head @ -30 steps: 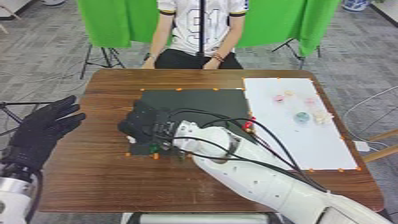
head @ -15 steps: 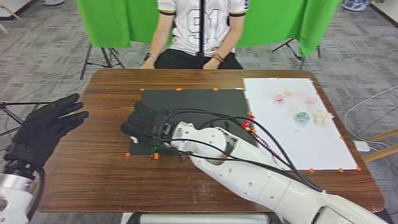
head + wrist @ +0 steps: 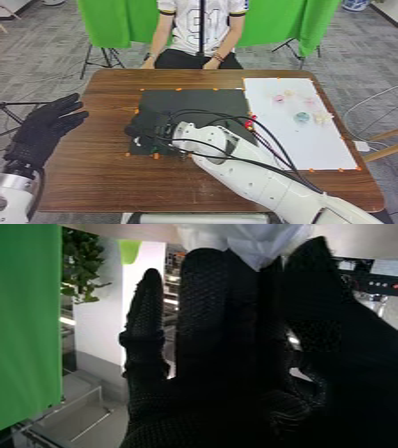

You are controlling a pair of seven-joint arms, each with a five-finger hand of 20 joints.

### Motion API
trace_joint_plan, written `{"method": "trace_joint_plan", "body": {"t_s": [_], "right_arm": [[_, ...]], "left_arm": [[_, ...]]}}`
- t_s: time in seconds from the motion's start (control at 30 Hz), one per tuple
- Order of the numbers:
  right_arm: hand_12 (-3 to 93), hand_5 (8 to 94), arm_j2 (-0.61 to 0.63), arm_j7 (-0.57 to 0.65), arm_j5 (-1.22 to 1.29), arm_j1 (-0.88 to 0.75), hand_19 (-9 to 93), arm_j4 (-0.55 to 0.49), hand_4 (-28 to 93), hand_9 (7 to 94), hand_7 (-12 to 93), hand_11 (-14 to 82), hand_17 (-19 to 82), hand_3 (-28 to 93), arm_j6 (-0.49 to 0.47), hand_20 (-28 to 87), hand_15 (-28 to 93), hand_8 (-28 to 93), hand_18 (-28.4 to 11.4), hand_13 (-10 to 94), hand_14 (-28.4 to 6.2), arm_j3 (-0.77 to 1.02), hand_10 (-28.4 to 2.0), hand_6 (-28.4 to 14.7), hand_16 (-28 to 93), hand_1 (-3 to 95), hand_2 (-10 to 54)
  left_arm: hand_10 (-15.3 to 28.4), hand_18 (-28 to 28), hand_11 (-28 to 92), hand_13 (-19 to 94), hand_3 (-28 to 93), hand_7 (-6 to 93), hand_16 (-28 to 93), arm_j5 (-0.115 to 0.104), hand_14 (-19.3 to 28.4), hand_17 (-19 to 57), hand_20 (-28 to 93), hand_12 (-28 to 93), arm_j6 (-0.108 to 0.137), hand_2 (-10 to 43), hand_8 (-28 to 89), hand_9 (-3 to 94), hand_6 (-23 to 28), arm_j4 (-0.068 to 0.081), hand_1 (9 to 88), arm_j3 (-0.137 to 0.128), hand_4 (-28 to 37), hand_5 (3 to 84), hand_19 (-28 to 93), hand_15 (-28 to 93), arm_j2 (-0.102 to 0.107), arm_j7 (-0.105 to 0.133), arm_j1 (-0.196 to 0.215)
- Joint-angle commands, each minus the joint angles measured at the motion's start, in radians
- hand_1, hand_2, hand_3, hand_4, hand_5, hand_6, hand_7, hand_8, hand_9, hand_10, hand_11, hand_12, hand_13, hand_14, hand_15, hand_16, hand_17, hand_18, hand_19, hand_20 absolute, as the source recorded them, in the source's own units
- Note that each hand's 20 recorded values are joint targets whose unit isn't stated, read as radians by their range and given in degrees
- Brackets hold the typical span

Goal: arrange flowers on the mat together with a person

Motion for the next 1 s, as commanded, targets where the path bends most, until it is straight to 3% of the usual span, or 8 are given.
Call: {"method": "trace_joint_plan", "body": {"t_s": [0.03,0.17,0.2,0.23,0.47,0.67,0.77,1.0], "right_arm": [[32.5,52.5,-0.006,0.029,-0.028,0.002,65,-0.033,-28,63.6,43,32.3,23,82,-0.032,47,65,-5,-16.0,60,-5.5,0.007,-7.5,3.4,29,37.8,-9.5],[29.3,52.1,0.014,0.050,-0.028,0.012,65,-0.057,-28,62.1,42,34.5,23,83,-0.035,47,65,-17,-16.1,59,-5.4,-0.002,-7.8,3.3,29,37.1,-9.5],[29.1,52.1,0.017,0.046,-0.029,0.013,65,-0.062,-28,62.0,42,34.5,23,83,-0.041,47,65,-18,-16.1,59,-5.5,0.001,-7.8,3.2,29,37.0,-9.5],[29.0,52.1,0.024,0.047,-0.026,0.018,65,-0.071,-28,62.0,42,34.5,23,83,-0.049,47,65,-18,-16.1,59,-5.5,-0.001,-7.8,3.2,29,37.0,-9.5],[27.5,52.3,0.071,0.014,-0.001,-0.019,64,-0.168,-28,60.9,41,35.2,23,83,-0.115,46,65,-19,-16.2,58,-5.7,0.071,-7.9,3.1,29,36.0,-9.5],[27.1,50.9,0.174,0.038,0.197,-0.168,63,-0.378,-28,58.3,39,34.8,22,84,-0.202,45,61,-18,-16.2,57,-6.4,0.289,-8.5,2.5,27,35.0,-9.5],[27.0,50.7,0.230,0.033,0.330,-0.252,63,-0.464,-28,57.1,38,34.4,22,84,-0.240,45,59,-18,-16.3,55,-6.6,0.430,-8.8,2.0,26,34.7,-9.5],[26.1,49.4,0.373,0.107,0.620,-0.454,61,-0.594,-28,54.3,35,31.3,20,84,-0.279,43,53,-17,-17.0,52,-7.5,0.711,-9.6,0.7,24,33.2,-7.3]], "left_arm": [[13.8,23.6,20,27,71,13.3,1,0.000,16.5,-7.1,16,14,0.012,0.9,-8,32.7,6.2,0.001,26.1,0.001,-24.9,41.2,49,36,-0.012,0.001,0.011],[13.8,23.6,20,27,71,13.2,1,-0.001,16.5,-7.1,15,14,0.014,0.9,-8,32.7,6.2,-0.002,26.1,-0.006,-24.9,41.2,49,36,-0.015,0.002,0.020],[13.8,23.6,20,27,71,13.2,1,0.000,16.5,-7.1,15,14,0.016,0.9,-8,32.7,6.2,-0.004,26.1,-0.009,-25.0,41.2,49,36,-0.017,0.004,0.025],[13.9,23.6,20,27,71,13.2,1,0.011,16.6,-7.1,15,14,0.009,0.9,-8,32.8,6.2,-0.006,26.1,-0.012,-25.0,41.2,49,36,-0.035,-0.007,0.020],[13.9,23.6,21,27,71,13.3,1,0.011,16.6,-7.1,15,14,0.016,1.1,-8,32.8,6.2,-0.019,26.2,-0.026,-24.9,41.3,49,36,-0.055,0.003,0.047],[13.9,23.6,21,27,71,13.4,1,0.016,16.5,-7.1,15,14,0.007,1.0,-8,32.7,6.2,-0.028,26.2,-0.008,-24.9,41.3,49,36,-0.081,0.000,0.046],[13.8,23.6,21,27,71,13.4,1,0.023,16.5,-7.1,15,14,-0.012,0.8,-8,32.7,6.2,-0.031,26.3,0.006,-24.7,41.2,49,36,-0.097,-0.010,0.037],[13.8,23.5,21,27,71,13.3,1,0.025,16.5,-7.1,15,14,-0.022,0.5,-8,32.7,6.2,-0.036,26.5,0.028,-24.6,41.2,49,36,-0.120,-0.011,0.035]]}}
